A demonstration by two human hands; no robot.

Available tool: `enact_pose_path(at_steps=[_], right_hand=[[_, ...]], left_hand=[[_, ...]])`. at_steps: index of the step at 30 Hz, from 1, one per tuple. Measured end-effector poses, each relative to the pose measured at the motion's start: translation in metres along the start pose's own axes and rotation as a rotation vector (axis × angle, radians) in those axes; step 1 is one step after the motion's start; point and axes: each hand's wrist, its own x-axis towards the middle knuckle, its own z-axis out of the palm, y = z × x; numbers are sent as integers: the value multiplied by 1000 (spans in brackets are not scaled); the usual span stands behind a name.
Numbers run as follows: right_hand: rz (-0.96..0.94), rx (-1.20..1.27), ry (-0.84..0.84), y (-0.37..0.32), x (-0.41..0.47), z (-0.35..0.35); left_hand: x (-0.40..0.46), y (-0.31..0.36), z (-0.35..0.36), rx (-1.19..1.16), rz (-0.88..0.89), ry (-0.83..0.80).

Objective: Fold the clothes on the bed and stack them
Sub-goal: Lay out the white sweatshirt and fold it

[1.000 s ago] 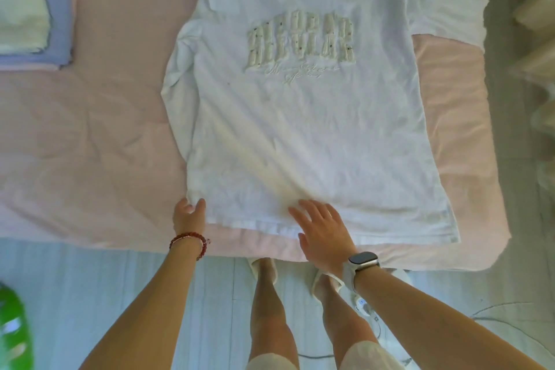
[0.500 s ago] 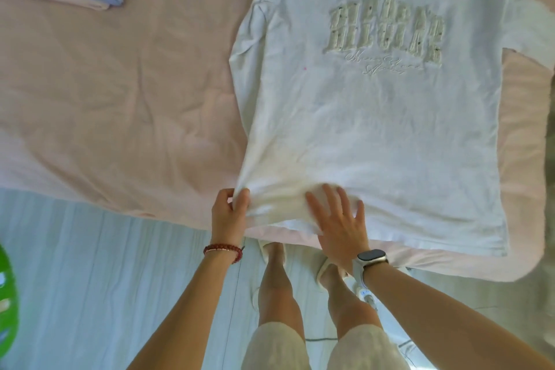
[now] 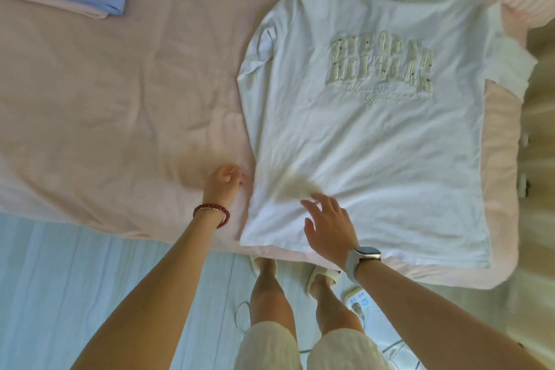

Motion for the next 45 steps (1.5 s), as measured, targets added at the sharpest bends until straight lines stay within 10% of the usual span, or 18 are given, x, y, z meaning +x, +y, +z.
enact_pose_path(at_steps=[8,19,22,26,33,40,45], right_hand=[[51,-16,52,-17,61,-24],[97,277,-89,-47,100,-54],[111,404,-47,-51,113,-71],[96,455,-8,-44,133,-95],[-9,405,134,-35,197,-129],[-44,300,197,-43,259,-152],[27,237,225,-44,291,-165]], left_hand=[[55,56,28,-117,-136,-61],[83,146,-104,206,535,918],[64,121,-92,646,692,613],[54,92,-84,997,74,-278],[93,128,-93,699,319,410],[163,159,-71,903,198,148],[191,168,-79,370,261,110]])
